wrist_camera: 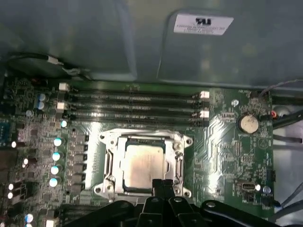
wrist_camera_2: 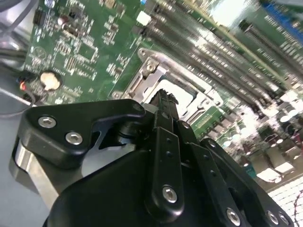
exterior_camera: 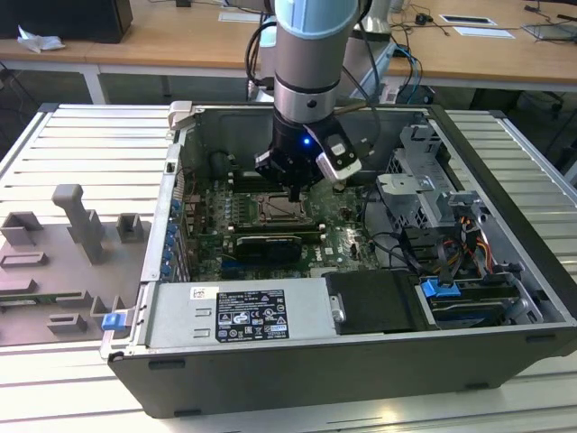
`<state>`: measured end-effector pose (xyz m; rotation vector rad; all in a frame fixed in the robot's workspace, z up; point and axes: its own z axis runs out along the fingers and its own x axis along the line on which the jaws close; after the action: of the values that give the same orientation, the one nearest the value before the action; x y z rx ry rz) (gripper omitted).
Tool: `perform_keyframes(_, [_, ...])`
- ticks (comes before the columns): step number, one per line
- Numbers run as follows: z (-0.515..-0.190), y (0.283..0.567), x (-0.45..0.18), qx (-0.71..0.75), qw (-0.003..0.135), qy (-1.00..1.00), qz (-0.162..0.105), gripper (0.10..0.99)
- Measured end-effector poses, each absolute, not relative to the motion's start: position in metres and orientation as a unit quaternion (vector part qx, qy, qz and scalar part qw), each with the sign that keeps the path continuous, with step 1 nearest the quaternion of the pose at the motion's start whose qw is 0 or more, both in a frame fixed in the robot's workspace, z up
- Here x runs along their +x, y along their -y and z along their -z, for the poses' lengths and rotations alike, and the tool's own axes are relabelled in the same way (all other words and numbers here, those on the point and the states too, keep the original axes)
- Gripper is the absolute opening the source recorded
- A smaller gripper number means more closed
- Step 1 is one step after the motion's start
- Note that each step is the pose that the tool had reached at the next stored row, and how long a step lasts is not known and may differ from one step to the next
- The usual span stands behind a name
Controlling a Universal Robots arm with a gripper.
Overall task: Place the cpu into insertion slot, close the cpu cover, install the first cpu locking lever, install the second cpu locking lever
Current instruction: 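Install the second cpu locking lever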
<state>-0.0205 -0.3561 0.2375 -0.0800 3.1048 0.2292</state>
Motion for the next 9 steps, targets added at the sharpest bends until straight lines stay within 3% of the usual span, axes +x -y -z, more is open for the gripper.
perform_keyframes(9, [-0.235, 0.375, -0.021, -0.026, 0.014, -0.997, -0.074, 0.106])
